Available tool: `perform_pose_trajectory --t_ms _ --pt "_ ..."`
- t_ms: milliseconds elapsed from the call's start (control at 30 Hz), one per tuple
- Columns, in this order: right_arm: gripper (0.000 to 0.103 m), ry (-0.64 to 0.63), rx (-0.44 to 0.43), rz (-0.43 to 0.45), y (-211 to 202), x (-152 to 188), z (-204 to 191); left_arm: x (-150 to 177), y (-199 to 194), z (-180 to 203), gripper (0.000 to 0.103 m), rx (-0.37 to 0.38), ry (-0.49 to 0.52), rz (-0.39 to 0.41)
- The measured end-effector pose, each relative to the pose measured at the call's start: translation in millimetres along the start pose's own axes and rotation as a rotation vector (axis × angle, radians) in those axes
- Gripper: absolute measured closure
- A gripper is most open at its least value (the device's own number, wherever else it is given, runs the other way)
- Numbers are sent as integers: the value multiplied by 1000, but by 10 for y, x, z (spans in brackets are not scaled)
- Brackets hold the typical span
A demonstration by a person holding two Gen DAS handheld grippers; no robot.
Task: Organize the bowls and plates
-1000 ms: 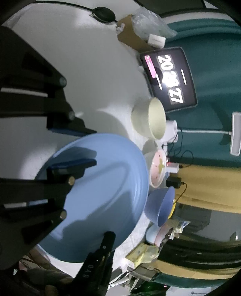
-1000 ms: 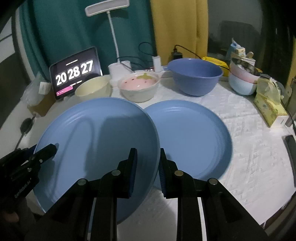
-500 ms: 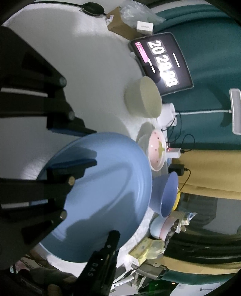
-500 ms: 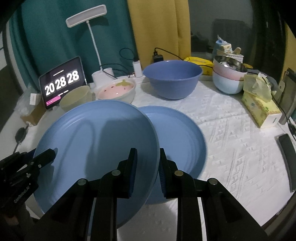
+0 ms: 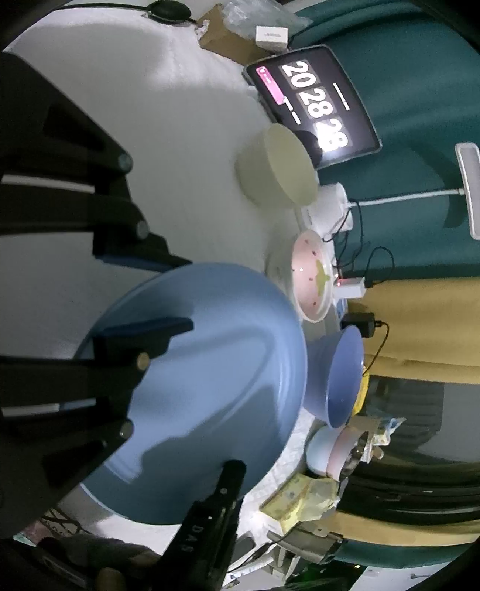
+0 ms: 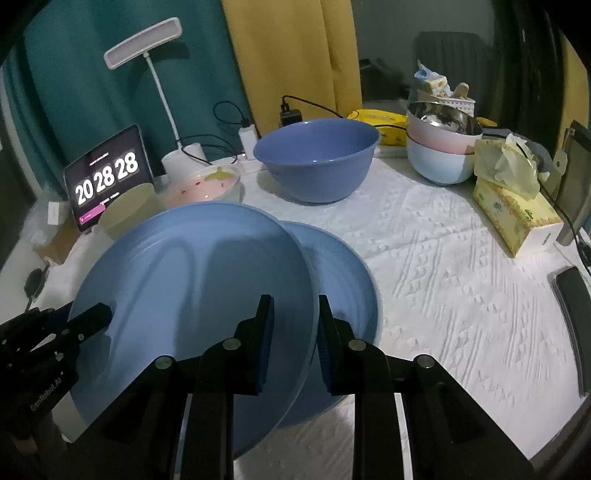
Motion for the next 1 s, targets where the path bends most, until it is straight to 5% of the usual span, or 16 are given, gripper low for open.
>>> perform_pose_trajectory --t_ms 1000 --pt "77 62 15 -86 464 -15 361 -30 615 183 72 24 -6 -98"
Point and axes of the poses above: each gripper's, at about its wrist camera, not at the fingertips, and y roughly the way its jaws point, z to its right, x to its underside, the point moved 9 cm from there along y, roughly the way its jaws point, and after that the axes turned 5 degrees about x, right-handed, at the moved point
